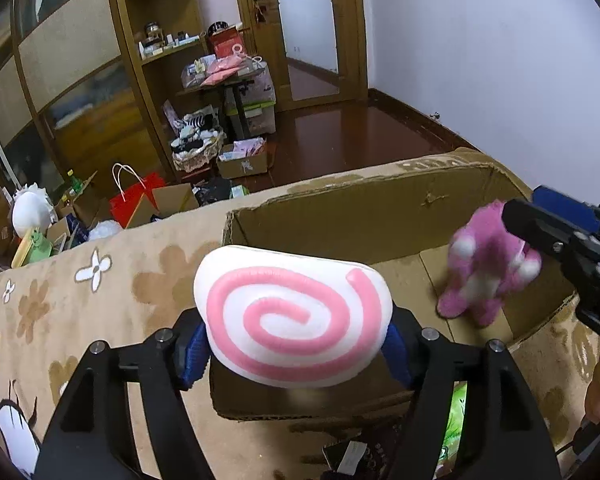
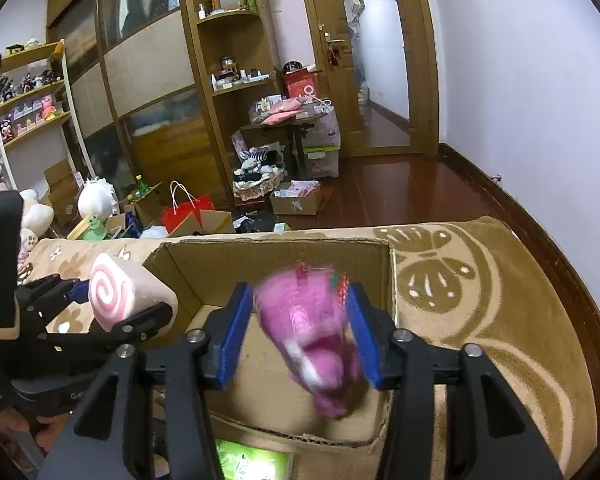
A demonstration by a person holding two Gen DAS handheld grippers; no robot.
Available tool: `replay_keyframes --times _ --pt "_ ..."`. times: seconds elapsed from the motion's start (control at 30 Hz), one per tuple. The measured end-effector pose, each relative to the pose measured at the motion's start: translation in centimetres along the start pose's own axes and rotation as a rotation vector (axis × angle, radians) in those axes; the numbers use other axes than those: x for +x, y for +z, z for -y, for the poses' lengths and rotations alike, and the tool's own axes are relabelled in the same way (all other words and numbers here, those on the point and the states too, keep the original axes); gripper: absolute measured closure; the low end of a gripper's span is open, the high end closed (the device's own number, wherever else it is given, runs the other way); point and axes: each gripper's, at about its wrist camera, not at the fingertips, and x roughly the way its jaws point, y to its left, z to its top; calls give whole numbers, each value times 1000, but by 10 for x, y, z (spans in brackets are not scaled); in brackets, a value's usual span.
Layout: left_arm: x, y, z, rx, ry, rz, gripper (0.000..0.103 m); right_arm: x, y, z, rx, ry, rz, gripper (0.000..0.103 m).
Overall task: Organize soft objects
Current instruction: 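Lift both plushes and drop them into the cardboard box, opening both tools, then grasp the purple-hatted doll with the left tool while the right tool grasps the yellow dog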
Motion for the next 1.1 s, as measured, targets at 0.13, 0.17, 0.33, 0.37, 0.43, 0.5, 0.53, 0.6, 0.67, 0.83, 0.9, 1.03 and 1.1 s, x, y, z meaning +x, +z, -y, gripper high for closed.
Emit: replay_keyframes --times 0.13,0.17,0.33,0.37,0.43,0.5,0.53,0.6,0.67,0.83,0.9,1.03,1.1 --pt "-2 -3 -3 2 5 -15 28 -11 0 -2 0 -9 21 34" --pt "-2 -4 -4 1 2 -17 26 -13 0 -3 1 -10 22 31" --pt "-23 -3 -4 3 5 58 11 -29 -2 -3 26 -18 37 13" --pt "-25 -4 -4 3 5 58 11 -32 -2 -4 30 -19 37 13" --pt "-33 -4 -7 -7 5 61 11 -40 -3 -4 37 -19 39 12" --pt "-40 -6 -9 -18 5 62 11 -49 -4 -4 45 -15 44 7" --pt "-43 -6 -11 -21 6 62 11 -54 -4 -4 49 -12 50 3" --pt "-54 -10 -11 -27 5 66 10 -64 -6 -6 55 -13 61 2" --pt "-65 -11 -12 -35 6 65 10 -72 -8 -7 55 -13 60 1" --pt "-89 -21 -16 -63 -33 35 8 -95 -15 -13 69 -14 50 0" --pt "-101 -26 -18 -69 -21 38 7 -104 -19 -13 73 -19 54 0" --pt "-119 -38 -21 -86 -9 31 7 -121 -25 -20 62 -38 62 0" --pt "-124 -44 -21 -94 -8 19 7 -128 -30 -23 52 -57 68 0"
